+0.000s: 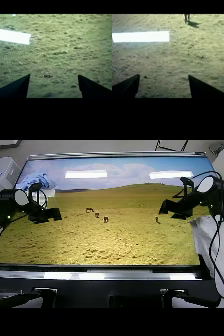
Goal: Fold the clothes and pants, and hang the long-sleeved shirts on hangers.
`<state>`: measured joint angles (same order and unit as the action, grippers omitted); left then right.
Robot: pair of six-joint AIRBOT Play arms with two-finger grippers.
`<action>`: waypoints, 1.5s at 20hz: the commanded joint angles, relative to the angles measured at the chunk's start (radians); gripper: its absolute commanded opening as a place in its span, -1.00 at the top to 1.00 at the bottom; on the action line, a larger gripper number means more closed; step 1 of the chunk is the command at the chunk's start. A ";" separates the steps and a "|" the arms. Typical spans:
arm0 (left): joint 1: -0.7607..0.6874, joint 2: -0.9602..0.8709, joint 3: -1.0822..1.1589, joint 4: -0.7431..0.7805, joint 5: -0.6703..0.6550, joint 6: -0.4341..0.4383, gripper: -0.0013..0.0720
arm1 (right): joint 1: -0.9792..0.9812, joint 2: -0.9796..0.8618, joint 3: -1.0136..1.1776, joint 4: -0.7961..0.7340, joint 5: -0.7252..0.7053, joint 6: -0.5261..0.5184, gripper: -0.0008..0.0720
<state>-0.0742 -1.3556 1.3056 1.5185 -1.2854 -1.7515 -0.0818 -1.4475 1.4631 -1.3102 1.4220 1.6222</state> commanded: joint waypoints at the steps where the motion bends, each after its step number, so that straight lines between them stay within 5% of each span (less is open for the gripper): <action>1: 0.000 0.000 0.000 0.000 0.000 0.000 -0.99 | 0.001 -0.001 0.000 0.000 0.000 0.000 -0.92; 14: 0.000 0.000 -0.002 0.000 0.014 -0.012 -0.99 | 0.001 -0.001 0.000 0.001 -0.010 0.007 -0.92; 20: 0.002 -0.020 -0.006 -0.016 0.401 -0.014 -0.99 | 0.001 -0.001 0.000 -0.007 -0.257 0.019 -0.92; 23: 0.014 -0.049 -0.005 -0.014 0.721 -0.016 -0.99 | 0.001 -0.001 0.000 -0.007 -0.334 0.018 -0.92; 24: 0.042 -0.064 0.008 -0.015 0.790 -0.082 -0.99 | 0.001 -0.001 0.000 -0.008 -0.358 0.018 -0.92; 26: 0.168 -0.126 0.076 -0.076 0.720 -0.237 -0.99 | 0.001 -0.001 0.000 -0.012 -0.354 0.009 -0.92; 28: 0.352 -0.201 0.129 -0.281 0.536 -0.230 -0.99 | 0.001 -0.001 0.000 -0.018 -0.338 0.007 -0.92; 30: 0.530 -0.267 0.124 -0.507 0.364 -0.104 -1.00 | 0.001 -0.002 -0.001 -0.019 -0.321 0.007 -0.92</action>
<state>0.2535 -1.5406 1.4017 1.2903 -0.7437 -1.9121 -0.0818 -1.4487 1.4628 -1.3247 1.0988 1.6329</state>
